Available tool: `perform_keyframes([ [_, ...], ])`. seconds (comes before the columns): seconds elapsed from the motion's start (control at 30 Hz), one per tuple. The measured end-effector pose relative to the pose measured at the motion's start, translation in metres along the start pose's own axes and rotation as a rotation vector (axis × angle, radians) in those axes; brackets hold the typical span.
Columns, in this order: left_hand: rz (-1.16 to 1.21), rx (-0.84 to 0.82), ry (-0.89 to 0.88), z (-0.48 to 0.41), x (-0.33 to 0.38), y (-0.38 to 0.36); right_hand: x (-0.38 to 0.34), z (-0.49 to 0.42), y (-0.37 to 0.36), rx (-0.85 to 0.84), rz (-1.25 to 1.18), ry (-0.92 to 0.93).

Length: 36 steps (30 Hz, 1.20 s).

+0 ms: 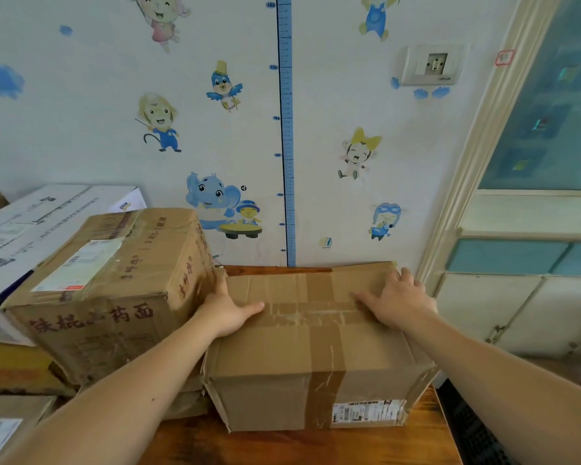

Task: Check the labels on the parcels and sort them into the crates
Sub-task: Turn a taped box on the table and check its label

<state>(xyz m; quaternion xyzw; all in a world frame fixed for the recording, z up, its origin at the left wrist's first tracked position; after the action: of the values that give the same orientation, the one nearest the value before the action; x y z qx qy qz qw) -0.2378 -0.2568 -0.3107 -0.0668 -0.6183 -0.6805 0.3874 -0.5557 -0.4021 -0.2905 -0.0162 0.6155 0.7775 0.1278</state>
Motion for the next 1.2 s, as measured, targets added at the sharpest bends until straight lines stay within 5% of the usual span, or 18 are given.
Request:
perform_keyframes([
  [0.17, 0.022, -0.105, -0.025, 0.018, -0.011, -0.018, 0.005, 0.015, -0.021, -0.174, 0.031, 0.035],
  [0.53, 0.002, -0.010, -0.040, 0.027, -0.002, -0.016, 0.004, 0.026, -0.022, -0.090, 0.056, 0.023],
  [0.83, 0.026, -0.039, -0.040, 0.029, -0.001, -0.013, 0.036, 0.004, -0.017, -0.245, -0.314, -0.104],
  [1.2, 0.076, -0.014, -0.069, 0.027, 0.011, -0.009, 0.025, 0.019, 0.037, -0.112, -0.307, -0.001],
])
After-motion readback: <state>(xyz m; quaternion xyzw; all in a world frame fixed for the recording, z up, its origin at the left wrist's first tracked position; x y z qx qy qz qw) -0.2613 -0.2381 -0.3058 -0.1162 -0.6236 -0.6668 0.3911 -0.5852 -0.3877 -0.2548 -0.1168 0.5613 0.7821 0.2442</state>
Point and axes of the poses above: each hand's wrist, its own z-axis away from the middle knuckle, its own y-axis out of the back of the hand, x = y × z, the point moved 10 cm from there along -z, towards the middle knuckle, and after that the axes turned 15 degrees about -y, right-handed, at the moved point
